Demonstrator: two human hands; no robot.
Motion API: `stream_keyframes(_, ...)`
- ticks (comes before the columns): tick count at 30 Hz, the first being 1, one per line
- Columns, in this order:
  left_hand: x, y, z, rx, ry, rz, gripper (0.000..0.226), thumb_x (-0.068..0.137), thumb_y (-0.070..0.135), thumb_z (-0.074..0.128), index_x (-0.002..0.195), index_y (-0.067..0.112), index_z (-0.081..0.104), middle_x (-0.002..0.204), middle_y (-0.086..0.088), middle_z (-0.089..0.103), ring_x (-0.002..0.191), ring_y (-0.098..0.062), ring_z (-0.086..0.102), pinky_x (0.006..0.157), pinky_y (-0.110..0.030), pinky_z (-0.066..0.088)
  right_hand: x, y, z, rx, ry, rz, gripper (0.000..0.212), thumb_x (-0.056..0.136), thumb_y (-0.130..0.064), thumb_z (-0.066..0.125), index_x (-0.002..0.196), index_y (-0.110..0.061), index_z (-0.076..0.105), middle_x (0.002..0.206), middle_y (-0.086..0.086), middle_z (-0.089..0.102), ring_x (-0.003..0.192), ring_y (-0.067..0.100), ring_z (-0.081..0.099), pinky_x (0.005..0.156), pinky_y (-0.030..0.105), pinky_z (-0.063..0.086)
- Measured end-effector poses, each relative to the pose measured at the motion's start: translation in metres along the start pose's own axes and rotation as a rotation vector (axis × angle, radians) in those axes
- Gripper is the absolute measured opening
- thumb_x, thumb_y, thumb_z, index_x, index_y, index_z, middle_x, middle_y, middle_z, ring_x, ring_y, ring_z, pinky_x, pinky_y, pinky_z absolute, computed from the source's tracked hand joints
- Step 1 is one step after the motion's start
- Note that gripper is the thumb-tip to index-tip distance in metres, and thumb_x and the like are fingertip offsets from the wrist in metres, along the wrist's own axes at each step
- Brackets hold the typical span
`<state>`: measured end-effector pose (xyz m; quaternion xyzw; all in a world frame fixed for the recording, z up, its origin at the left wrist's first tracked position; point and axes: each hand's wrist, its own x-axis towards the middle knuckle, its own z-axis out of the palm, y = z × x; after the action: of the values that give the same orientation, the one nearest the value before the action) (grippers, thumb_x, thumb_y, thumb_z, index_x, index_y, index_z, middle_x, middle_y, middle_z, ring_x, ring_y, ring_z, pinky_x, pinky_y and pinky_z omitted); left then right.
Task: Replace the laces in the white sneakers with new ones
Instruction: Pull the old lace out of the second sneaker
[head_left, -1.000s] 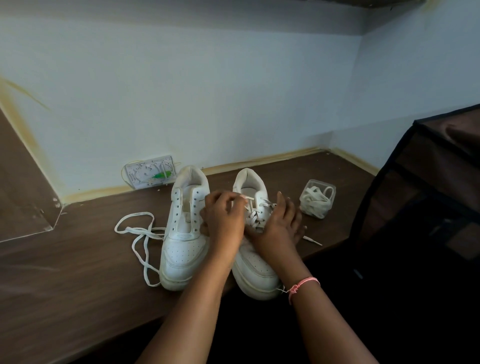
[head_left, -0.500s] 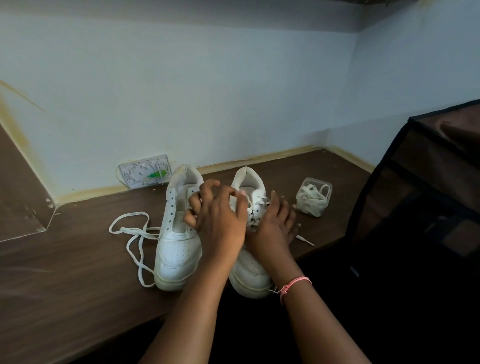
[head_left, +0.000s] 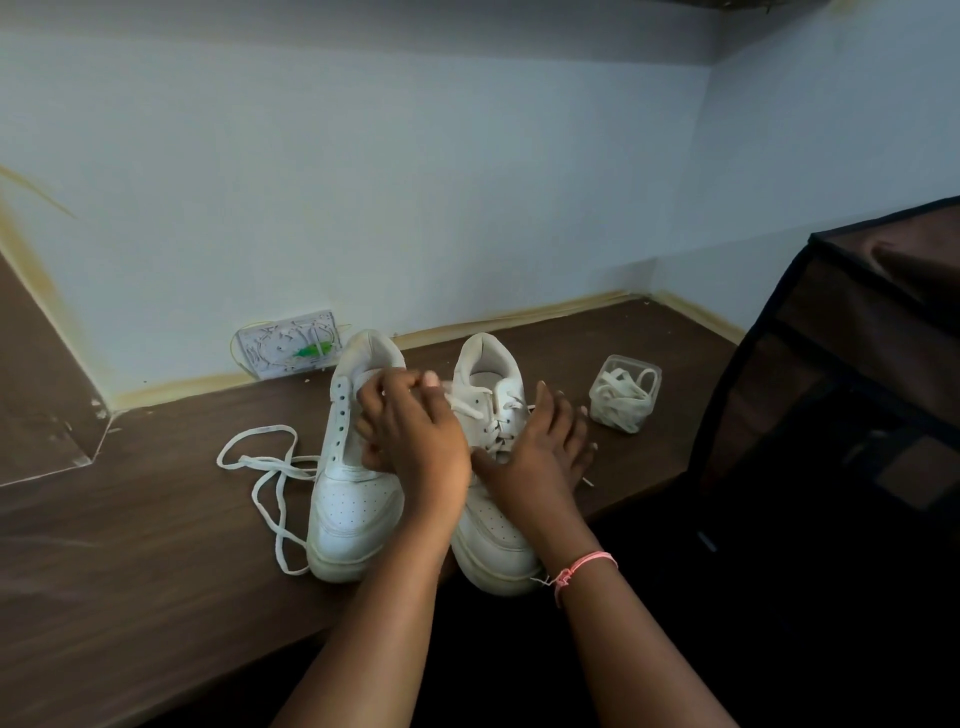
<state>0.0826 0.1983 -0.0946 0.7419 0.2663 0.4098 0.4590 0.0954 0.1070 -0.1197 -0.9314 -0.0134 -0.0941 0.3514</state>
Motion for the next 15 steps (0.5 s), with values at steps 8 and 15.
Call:
stream_keyframes(8, 0.0, -0.0059, -0.0035, 0.413, -0.197, 0.39, 0.028, 0.083, 0.065, 0.058, 0.092, 0.039, 0.06, 0.139, 0.01, 0.042, 0.132, -0.021, 0.029, 0.099, -0.046, 0.023, 0.0005, -0.001, 0.002, 0.017, 0.01, -0.022, 0.103, 0.08, -0.048, 0.068, 0.153, -0.02, 0.001, 0.16, 0.009, 0.003, 0.148, 0.031, -0.009, 0.118, 0.057, 0.002)
stream_keyframes(15, -0.0014, 0.0014, -0.0019, 0.101, -0.054, 0.278, 0.012, 0.09, 0.033, 0.061, 0.083, 0.035, 0.052, 0.128, 0.012, 0.05, 0.12, -0.016, 0.036, 0.09, -0.037, 0.019, 0.0012, -0.0002, 0.0017, 0.005, -0.003, -0.007, 0.109, 0.077, -0.053, 0.07, 0.153, -0.02, 0.0, 0.16, 0.007, 0.002, 0.148, 0.031, -0.008, 0.117, 0.056, 0.0)
